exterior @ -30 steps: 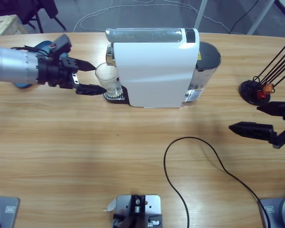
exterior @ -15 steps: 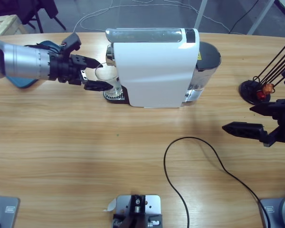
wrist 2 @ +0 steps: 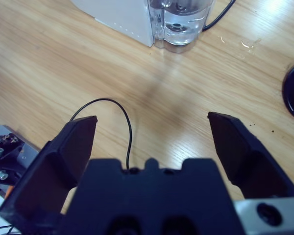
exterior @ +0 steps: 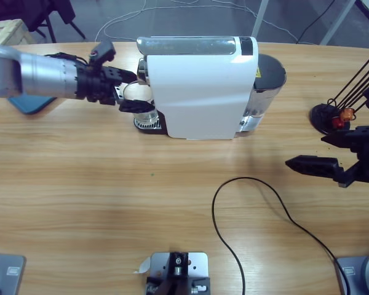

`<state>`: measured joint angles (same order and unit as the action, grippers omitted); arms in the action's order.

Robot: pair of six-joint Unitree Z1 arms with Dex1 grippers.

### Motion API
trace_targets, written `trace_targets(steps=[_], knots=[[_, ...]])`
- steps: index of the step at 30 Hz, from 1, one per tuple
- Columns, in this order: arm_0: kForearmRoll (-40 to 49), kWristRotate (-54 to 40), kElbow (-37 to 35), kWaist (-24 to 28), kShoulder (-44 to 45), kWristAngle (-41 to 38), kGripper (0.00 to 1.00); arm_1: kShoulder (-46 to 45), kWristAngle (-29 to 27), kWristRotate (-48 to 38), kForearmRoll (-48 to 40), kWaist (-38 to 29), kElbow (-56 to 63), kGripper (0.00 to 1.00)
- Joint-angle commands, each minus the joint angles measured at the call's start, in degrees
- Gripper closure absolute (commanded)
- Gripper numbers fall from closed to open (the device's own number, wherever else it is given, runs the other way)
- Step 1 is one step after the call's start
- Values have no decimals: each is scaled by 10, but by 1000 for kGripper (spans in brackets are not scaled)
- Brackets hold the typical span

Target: Pour coffee

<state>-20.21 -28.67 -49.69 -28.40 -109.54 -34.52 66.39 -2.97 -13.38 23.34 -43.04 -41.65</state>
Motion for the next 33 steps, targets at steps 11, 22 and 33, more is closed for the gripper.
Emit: trace_targets(steps=[11,22,33], knots=[[-30,26,4,-11,-41,-27,311,27,10,-9,-33,-6,23,0],[-29,52,54,-10,-15,13,1000,21,10,-9,-33,-6,28,0],[-28,178,109,59,146,204,1000,6,9,-10,-32,-6,26,0]])
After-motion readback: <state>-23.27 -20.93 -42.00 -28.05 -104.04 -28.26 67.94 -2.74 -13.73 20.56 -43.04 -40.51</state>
